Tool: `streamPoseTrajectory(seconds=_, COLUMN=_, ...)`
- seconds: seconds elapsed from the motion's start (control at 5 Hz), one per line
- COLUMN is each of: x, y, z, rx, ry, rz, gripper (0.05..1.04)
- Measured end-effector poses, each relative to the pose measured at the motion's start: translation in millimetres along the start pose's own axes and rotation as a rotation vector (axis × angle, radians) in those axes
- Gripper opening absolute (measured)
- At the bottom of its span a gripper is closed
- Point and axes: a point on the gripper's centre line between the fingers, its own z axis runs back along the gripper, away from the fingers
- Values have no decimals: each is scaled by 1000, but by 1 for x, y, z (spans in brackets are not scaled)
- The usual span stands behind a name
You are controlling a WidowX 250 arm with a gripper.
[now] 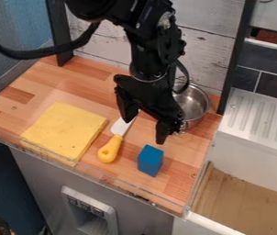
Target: Moved the yellow object the the upper left side of the table
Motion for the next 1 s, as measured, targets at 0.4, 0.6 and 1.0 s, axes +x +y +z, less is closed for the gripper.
streamPoseTrajectory(seconds=0.4, x=-7, y=18, z=-13, rx=-53, ry=-4, rz=48, gripper=1001)
streamPoseTrajectory(seconds=0.6, x=-11, y=43, z=-13, rx=-20, ry=-18, rz=110, gripper=1001)
streamPoseTrajectory(seconds=1.0, x=-35, y=106, z=-19, rx=62, ry=-37, rz=280, gripper=1001)
